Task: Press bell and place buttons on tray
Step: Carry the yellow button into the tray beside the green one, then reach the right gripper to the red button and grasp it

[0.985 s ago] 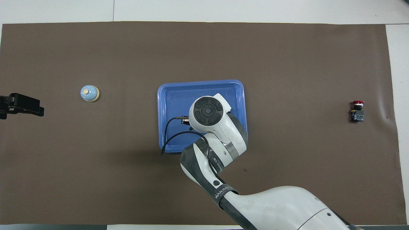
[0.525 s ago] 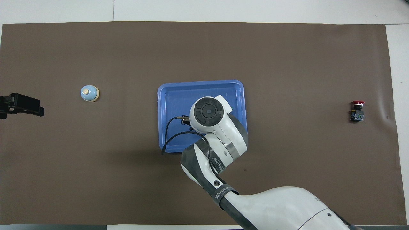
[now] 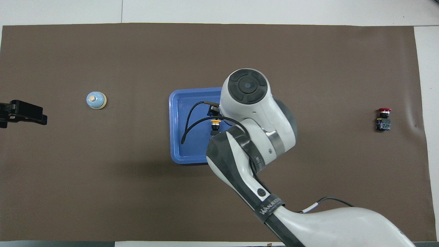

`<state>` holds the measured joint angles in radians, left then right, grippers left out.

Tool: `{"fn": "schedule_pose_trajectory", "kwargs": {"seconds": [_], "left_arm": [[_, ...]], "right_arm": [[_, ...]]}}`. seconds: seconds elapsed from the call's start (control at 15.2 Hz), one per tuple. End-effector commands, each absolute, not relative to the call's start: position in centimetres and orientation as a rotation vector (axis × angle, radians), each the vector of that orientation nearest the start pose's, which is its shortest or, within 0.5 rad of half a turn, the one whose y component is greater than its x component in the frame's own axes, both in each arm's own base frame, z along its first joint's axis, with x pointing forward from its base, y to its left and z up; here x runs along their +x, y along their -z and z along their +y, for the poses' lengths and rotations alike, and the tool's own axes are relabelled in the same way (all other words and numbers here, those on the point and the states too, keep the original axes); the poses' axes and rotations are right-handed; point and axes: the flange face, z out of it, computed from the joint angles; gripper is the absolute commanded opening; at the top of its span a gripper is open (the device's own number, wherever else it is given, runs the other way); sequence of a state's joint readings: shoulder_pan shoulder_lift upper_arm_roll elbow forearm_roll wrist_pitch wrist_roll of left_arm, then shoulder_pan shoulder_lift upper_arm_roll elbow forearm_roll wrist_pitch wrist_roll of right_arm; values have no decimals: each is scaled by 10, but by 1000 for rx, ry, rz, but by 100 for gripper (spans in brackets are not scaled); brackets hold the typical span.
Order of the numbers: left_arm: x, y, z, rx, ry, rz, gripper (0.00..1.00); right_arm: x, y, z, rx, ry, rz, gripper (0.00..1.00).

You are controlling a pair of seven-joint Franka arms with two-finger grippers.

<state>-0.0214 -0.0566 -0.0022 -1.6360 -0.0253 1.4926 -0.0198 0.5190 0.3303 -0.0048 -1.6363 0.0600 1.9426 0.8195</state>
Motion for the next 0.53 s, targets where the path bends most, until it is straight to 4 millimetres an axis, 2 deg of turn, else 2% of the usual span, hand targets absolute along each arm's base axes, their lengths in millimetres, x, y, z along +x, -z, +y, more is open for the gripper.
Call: {"fn": "schedule_pose_trajectory", "kwargs": {"seconds": [0.0,0.13,0.2,0.46], "left_arm": [[523,-622,-14,-3170,-150,-5,100],[523,-622,-14,-3170,-150,-5,100],[523,-622,-14,-3170,-150,-5,100],[523,-622,-15,-3170,-150,-2,100]], "right_arm": [[582,-454,244,-3075,-131,521,100],[590,-465,185,-3119,-162,494,100],[595,-469,148,-3145,-178,486,100],[604,-457,32,-3203,-213,403,100]]}}
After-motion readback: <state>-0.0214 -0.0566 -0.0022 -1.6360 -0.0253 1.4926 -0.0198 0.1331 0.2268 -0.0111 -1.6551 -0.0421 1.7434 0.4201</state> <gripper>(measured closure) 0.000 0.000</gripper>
